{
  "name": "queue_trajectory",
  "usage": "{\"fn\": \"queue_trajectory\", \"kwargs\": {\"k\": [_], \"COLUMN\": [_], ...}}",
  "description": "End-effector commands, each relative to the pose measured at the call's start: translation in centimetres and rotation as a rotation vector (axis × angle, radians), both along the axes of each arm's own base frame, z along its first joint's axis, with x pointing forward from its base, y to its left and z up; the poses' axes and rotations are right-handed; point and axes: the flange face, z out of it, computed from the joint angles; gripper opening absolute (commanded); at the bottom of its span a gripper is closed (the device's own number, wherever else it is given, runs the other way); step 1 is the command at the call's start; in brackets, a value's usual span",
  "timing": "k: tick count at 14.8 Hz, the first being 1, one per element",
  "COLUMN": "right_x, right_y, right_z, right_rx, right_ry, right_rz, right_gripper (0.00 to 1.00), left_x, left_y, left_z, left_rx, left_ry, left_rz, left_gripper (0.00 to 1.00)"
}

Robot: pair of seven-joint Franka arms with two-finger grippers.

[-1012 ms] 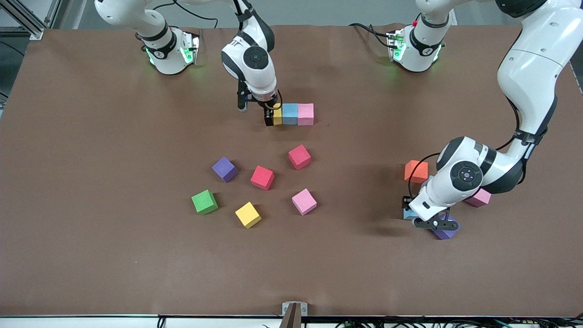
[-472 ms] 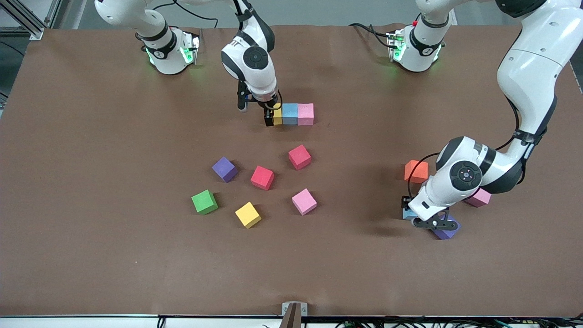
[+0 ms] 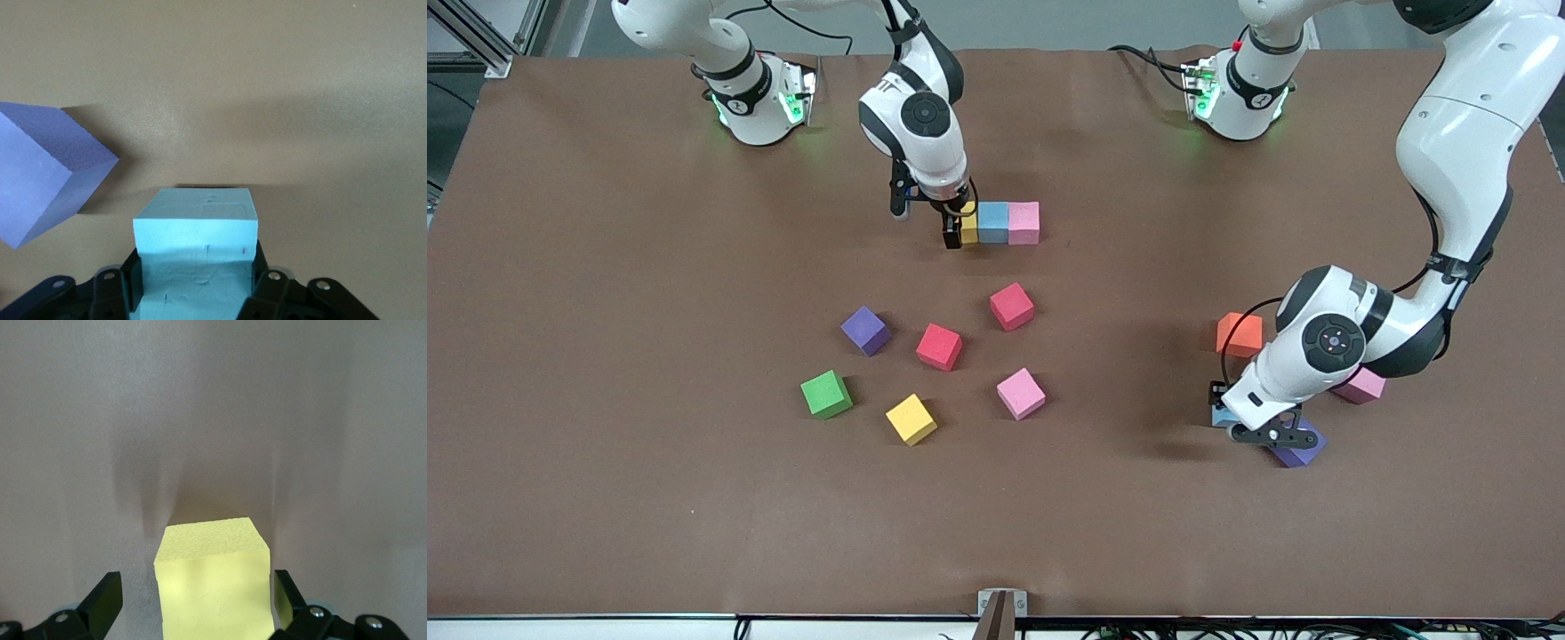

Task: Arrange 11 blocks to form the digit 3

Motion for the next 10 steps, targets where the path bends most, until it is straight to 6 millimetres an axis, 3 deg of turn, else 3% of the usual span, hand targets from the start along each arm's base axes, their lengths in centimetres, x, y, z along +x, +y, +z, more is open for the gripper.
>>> {"fn": "queue_trajectory", "kwargs": {"k": [1, 10], "right_x": [0.16, 1.01], "right_y": [0.38, 0.16], "right_z": [-0.24, 0.05], "right_rx": [0.007, 0.013], "right_ry": [0.003, -0.004], "right_rz": [-0.024, -0.038], "right_gripper": [1.0, 1.0], "left_x": [0.02, 0.04], "left_y": [-0.17, -0.06], "left_z": [0.87, 0.74], "left_rx": [0.019, 0.029], "left_ry": [-0.004, -0.008], "left_rz": [0.008, -0.001], "left_gripper": [0.47, 0.47]}}
